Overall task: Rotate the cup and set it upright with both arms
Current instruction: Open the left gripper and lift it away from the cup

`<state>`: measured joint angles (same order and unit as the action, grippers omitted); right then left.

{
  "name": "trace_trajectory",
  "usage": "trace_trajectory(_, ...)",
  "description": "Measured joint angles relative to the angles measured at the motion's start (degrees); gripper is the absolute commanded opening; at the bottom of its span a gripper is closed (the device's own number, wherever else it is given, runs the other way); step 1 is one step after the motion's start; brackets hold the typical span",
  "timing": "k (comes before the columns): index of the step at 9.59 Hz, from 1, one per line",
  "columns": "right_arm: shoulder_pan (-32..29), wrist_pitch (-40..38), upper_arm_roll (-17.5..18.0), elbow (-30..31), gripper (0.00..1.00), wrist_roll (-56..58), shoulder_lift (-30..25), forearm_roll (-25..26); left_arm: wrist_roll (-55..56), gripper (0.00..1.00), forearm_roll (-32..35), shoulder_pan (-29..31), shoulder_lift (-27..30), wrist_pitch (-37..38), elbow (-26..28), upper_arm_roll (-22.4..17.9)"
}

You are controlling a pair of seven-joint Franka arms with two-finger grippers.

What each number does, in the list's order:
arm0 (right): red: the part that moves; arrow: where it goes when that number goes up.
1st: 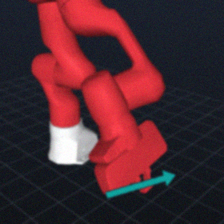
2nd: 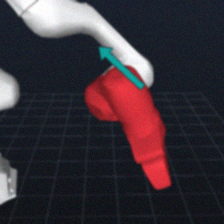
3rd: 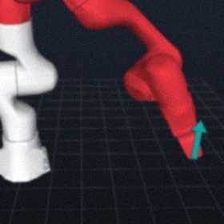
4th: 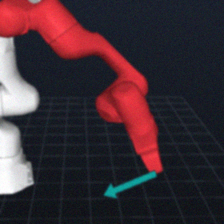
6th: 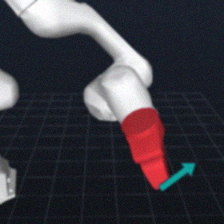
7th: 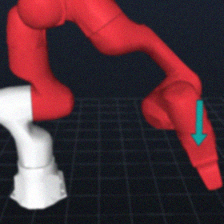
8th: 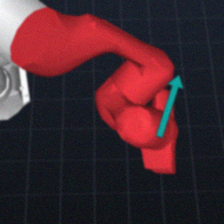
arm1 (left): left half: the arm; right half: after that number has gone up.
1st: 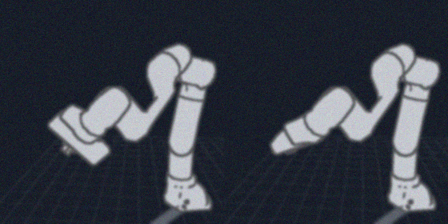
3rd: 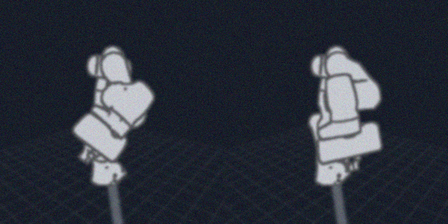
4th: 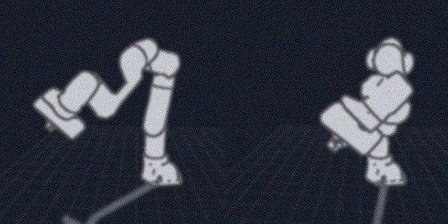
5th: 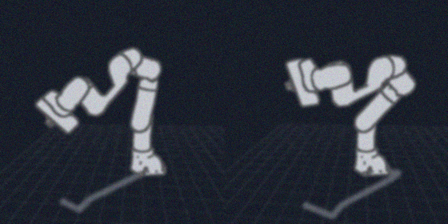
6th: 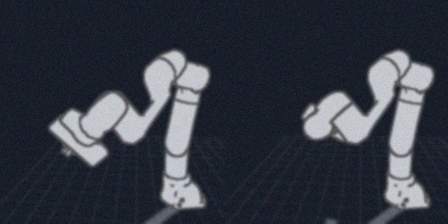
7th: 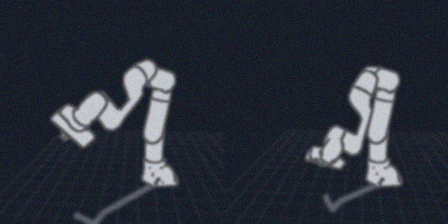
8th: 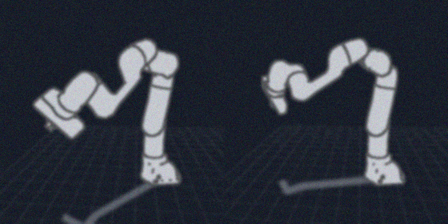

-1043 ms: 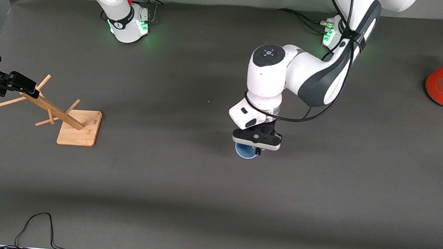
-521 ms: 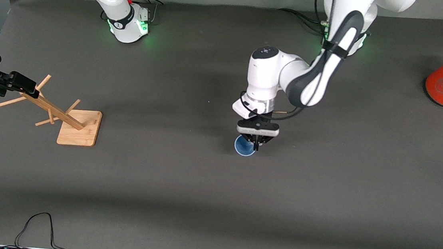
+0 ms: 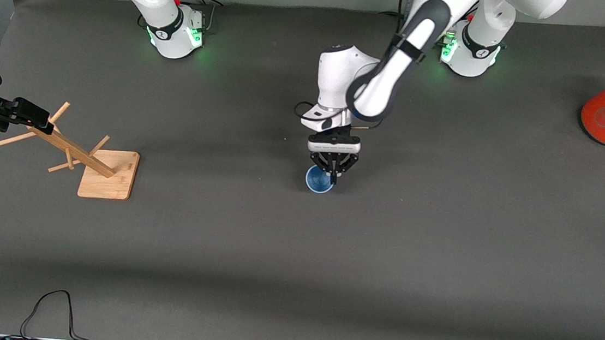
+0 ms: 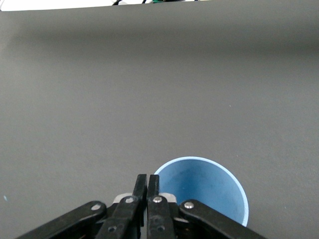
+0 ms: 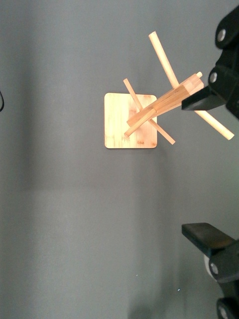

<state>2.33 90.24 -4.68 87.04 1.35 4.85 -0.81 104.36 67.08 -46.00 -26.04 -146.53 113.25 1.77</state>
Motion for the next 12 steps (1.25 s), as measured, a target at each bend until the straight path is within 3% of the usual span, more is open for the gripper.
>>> trace_trajectory(3,0.0,0.0,0.0,0.0,1.0,0.0,0.01,0.0,3.1,0.0,1.41,-1.55,-0.22,1.89,0.16,-0.05)
trace_trajectory(4,0.0,0.0,0.0,0.0,1.0,0.0,0.01,0.0,3.39,0.99,1.51,-1.94,-0.23,2.51,0.17,-0.07)
trace_trajectory(12,0.0,0.0,0.0,0.0,1.0,0.0,0.04,0.0,1.7,1.0,-0.35,-1.7,-0.52,2.72,-0.41,-0.28)
